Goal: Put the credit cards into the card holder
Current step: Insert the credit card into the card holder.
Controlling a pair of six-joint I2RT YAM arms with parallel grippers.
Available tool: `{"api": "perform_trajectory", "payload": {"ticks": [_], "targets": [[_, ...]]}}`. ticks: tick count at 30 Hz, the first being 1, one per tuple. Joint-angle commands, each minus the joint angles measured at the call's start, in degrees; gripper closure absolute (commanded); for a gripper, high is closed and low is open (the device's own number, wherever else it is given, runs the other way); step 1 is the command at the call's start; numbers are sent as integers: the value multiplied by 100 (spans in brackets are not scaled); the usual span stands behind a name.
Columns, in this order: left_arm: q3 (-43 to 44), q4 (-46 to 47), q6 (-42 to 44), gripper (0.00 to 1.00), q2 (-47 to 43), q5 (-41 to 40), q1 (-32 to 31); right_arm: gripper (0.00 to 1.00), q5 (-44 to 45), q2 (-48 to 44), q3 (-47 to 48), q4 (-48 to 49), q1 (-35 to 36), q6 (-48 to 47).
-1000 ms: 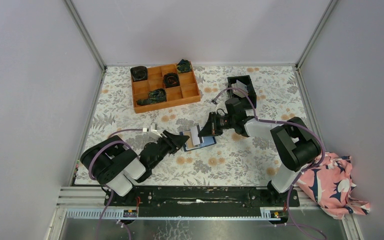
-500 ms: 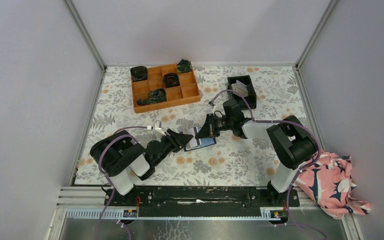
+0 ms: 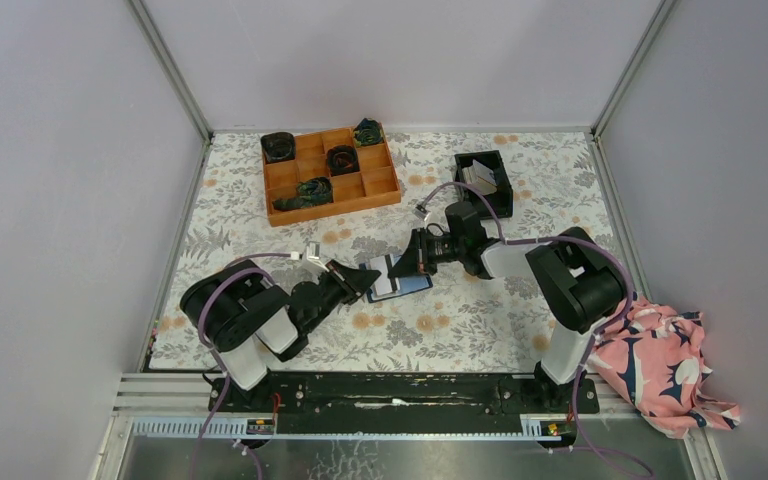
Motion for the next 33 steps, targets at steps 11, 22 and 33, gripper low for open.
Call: {"api": "perform_trajectory", "payload": {"ticks": [11, 22, 33], "targets": [[37, 618, 164, 100, -47, 153, -4, 78, -185, 173, -31, 355, 92, 231], [-88, 613, -118, 100, 136, -256, -18, 66, -168, 137, -173, 580, -133, 353], [-60, 557, -574, 100, 526, -1098, -336, 64, 852, -498, -169, -674, -378, -523]]}}
